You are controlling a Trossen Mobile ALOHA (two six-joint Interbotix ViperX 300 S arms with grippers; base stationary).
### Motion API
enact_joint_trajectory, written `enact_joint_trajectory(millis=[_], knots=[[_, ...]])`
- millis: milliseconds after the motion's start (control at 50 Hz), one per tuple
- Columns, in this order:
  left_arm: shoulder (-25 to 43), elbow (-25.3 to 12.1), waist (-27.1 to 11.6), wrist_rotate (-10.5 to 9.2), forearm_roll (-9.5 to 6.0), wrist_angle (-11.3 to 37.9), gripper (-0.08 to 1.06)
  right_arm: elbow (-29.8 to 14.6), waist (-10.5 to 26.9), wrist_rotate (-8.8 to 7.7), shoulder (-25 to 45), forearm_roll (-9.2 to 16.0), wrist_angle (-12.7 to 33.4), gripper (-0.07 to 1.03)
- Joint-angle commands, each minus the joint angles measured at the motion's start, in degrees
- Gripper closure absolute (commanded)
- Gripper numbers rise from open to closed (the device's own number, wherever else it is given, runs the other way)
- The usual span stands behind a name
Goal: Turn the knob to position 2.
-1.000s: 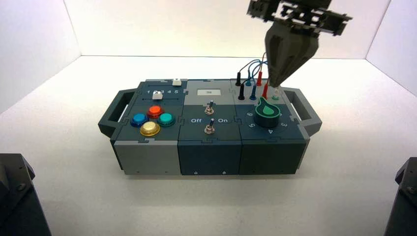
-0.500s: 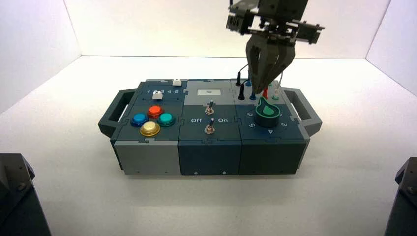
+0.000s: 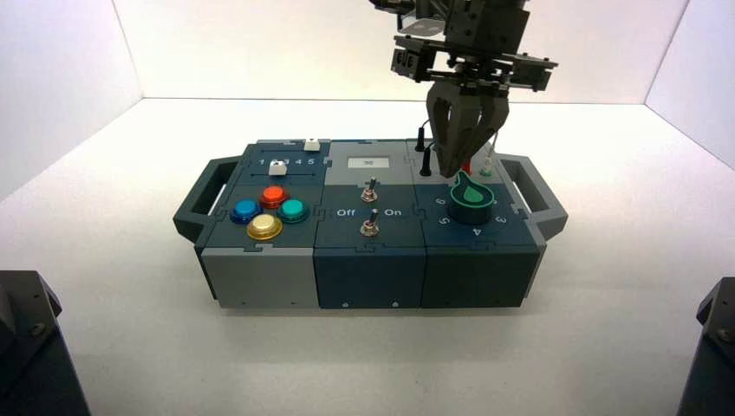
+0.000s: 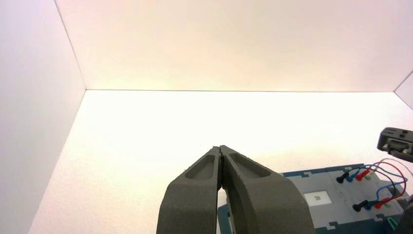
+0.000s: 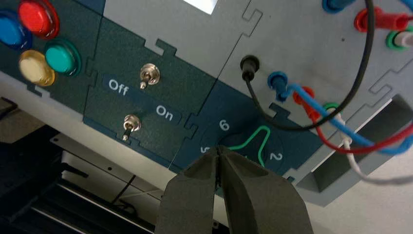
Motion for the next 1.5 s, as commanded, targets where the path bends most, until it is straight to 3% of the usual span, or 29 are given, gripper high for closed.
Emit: enact_joint_trajectory(millis=[20, 500, 1500], knots=[[0.2, -1.1, -0.4, 0.09, -0.09, -0.3, 1.01, -1.9, 0.3, 0.00, 0.4, -0.6, -0.2, 0.99], [0.3, -1.2, -0.5, 0.09, -0.09, -0.2, 1.01, -3.8, -0.1, 0.70, 3.3, -3.8, -0.4, 0.99], [0.0, -1.2, -0.5, 0.44, -0.09, -0.3, 1.01, -3.9, -3.1, 0.70, 4.8, -6.8, -0.4, 0.99]])
